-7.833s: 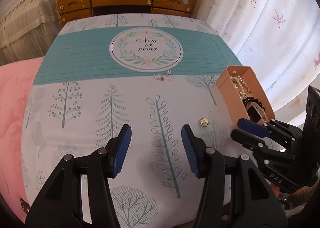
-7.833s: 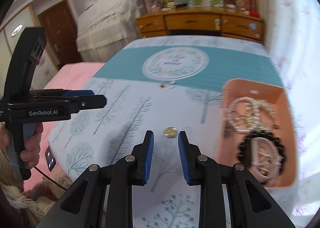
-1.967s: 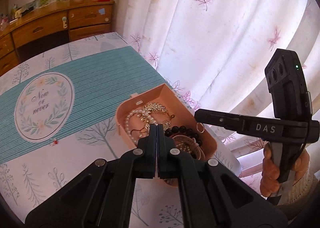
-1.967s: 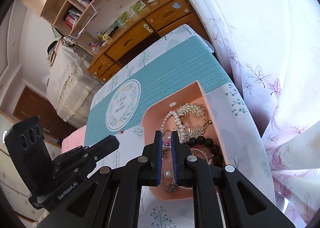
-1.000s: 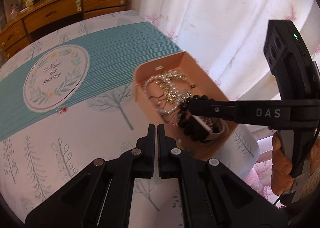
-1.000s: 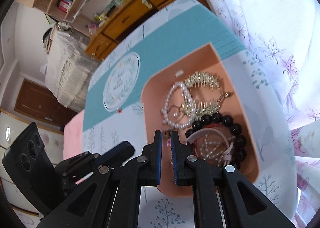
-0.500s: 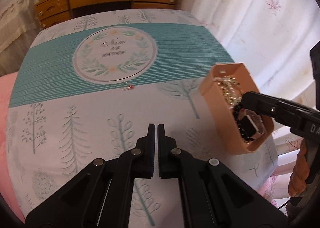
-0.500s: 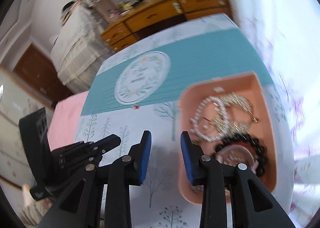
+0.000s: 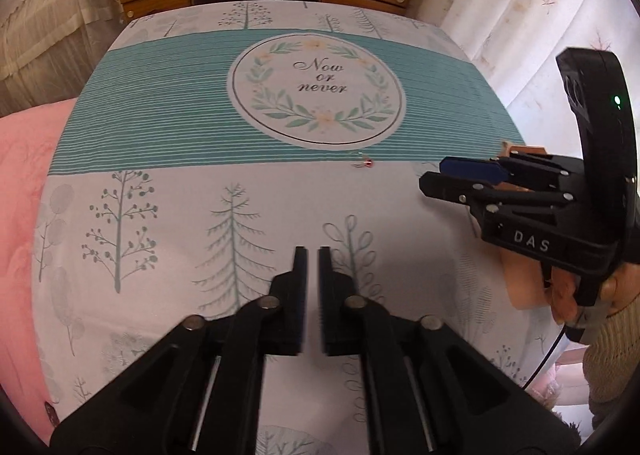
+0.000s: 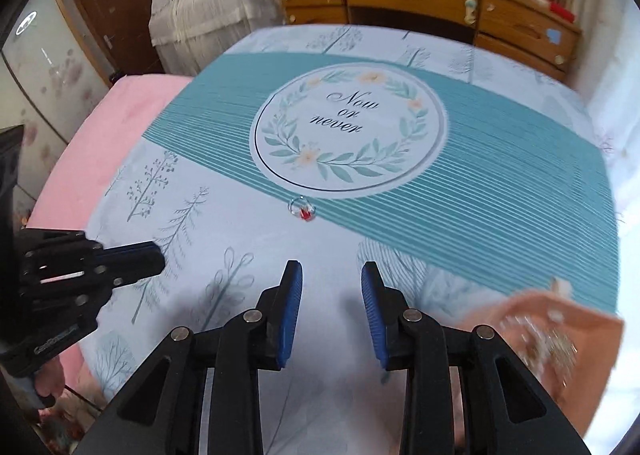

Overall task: Organize jewelry
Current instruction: 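Grasp the remaining red stud earring with the right tool, then carry the earring into the pink box and open the right tool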

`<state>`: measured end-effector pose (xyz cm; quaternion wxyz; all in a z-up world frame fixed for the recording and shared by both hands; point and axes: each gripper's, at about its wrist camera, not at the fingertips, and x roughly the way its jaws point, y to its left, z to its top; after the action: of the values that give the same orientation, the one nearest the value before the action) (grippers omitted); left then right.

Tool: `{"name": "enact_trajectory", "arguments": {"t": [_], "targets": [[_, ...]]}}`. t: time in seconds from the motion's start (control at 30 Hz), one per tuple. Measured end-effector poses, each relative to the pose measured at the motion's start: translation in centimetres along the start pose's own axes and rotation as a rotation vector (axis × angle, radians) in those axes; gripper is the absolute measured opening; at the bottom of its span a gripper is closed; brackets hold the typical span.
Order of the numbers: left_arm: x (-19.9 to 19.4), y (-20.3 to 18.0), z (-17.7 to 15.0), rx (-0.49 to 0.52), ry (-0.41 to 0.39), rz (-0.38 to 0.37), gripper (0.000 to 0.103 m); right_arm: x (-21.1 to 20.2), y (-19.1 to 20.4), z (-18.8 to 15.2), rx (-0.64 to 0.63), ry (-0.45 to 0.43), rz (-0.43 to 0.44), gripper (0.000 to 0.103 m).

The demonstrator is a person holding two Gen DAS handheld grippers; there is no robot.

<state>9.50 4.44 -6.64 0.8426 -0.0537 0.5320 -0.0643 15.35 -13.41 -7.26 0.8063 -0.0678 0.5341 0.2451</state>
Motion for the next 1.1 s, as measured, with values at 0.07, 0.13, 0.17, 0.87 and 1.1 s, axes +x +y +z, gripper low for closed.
{"name": "enact_trajectory", "arguments": {"t": [0.07, 0.13, 0.17, 0.87, 1.1], "targets": [[0.3, 0.7, 0.5, -0.023, 0.001, -0.002, 0.103, 1.4, 0.1, 0.8, -0.023, 0.018, 0.001, 0.031], [0.1, 1.2, 0.9, -0.044, -0.028, -0.010, 0.102, 2.6, 0.6, 1.6, -0.061, 0.032, -0.012, 0.031], [0.2, 1.3, 1.1, -0.044, -0.029, -0.008, 0.102, 3.2, 0.8, 1.9, -0.075, 0.039, -0.011, 0.031], [0.1, 3.4, 3.0, -0.109, -0.083, 0.054, 0.061, 4.8, 3.2, 2.8, -0.178, 0.025, -0.046, 0.007], [-1.4, 1.9, 2.5, -0.076, -0.116, 0.035, 0.060, -3.1, -0.1, 0.8, -0.008, -0.129, 0.033, 0.007]]}}
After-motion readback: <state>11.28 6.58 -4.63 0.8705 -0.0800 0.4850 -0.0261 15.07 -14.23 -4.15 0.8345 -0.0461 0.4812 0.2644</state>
